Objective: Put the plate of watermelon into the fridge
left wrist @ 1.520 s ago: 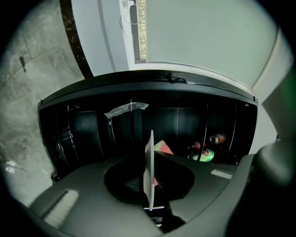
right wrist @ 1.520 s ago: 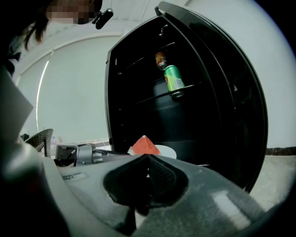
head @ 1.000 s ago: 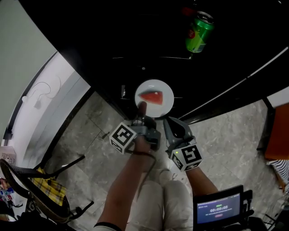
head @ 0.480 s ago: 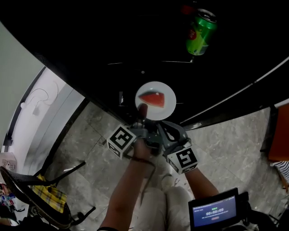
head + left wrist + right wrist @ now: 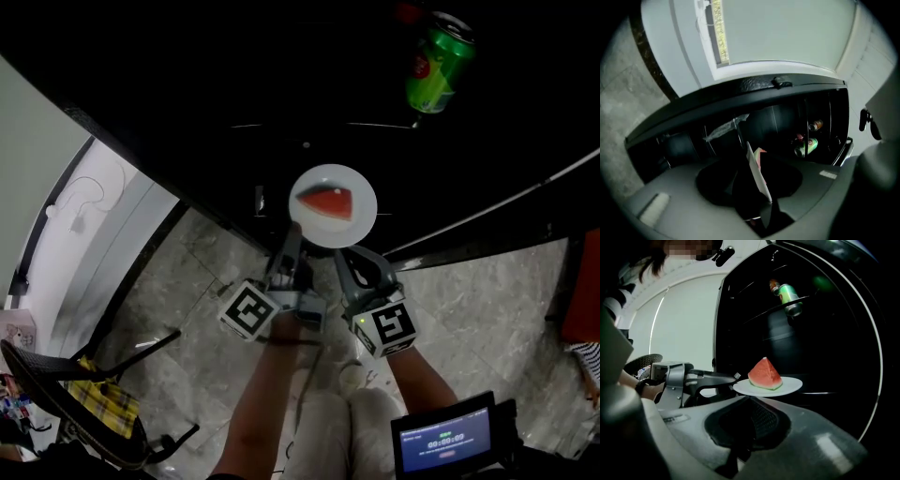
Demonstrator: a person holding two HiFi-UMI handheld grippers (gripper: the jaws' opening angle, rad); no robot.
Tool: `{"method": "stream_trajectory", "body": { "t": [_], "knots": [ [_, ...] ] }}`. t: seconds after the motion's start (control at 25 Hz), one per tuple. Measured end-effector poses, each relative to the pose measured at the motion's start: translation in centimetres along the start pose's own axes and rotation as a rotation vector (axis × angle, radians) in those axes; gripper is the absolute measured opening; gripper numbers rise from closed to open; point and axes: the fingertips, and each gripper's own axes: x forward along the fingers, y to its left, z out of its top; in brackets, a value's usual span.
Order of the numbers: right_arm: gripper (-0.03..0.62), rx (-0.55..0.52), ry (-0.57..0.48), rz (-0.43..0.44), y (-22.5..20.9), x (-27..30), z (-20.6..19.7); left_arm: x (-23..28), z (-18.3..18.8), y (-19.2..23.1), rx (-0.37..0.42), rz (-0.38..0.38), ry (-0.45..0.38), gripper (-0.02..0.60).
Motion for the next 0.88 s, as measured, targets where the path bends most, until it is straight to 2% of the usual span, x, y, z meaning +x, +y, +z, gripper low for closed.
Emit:
{"method": "stream_trajectory", "body": {
  "t": [0.04,0.08,0.12,0.16,0.2,0.28,0.36,0.44,0.52,0.76,0.88],
  "knots": [
    [-0.003,0.006,-0.001,-0.001,0.0,0.1,-0.1,-0.7,0.6,0.4,0.118,0.033,-0.02,0.149],
    [-0.003,0.014,0.0,-0.003,0.0,0.2,-0.2,-1.3,1.1,0.2,0.28,0.058,-0.034,0.131],
    [-0.003,0.022,0.0,-0.003,0.0,0.2,-0.3,-1.7,1.3,-0.6,0.463,0.07,-0.039,0.051],
    [-0.003,0.026,0.0,-0.002,0.0,0.3,-0.3,-2.0,1.0,-1.9,0.642,0.061,-0.031,0.003],
    [-0.002,0.029,0.0,-0.002,-0.1,0.4,-0.3,-2.1,0.2,-3.2,0.795,0.037,-0.015,0.003],
    [-0.003,0.037,0.003,-0.007,-0.3,0.4,-0.2,-2.0,-1.5,-4.8,1.002,-0.018,0.02,0.003],
    [-0.003,0.051,0.006,-0.015,-0.5,0.3,-0.2,-2.0,-2.9,-4.9,1.141,-0.048,0.051,0.002],
    [-0.003,0.048,0.003,-0.018,-0.4,0.1,-0.1,-1.9,-4.0,-4.6,1.243,-0.068,0.084,0.002],
    [-0.002,0.029,-0.009,-0.02,-0.4,-0.2,0.2,-2.0,-4.7,-4.2,1.287,-0.08,0.109,0.002],
    [-0.002,0.003,-0.047,-0.057,-0.2,-0.8,0.7,-2.2,-5.4,-2.7,1.345,-0.086,0.163,0.002],
    [-0.002,0.009,-0.064,-0.068,-0.1,-1.0,0.8,-1.9,-5.5,-2.7,1.329,-0.099,0.157,0.003]
  ]
}}
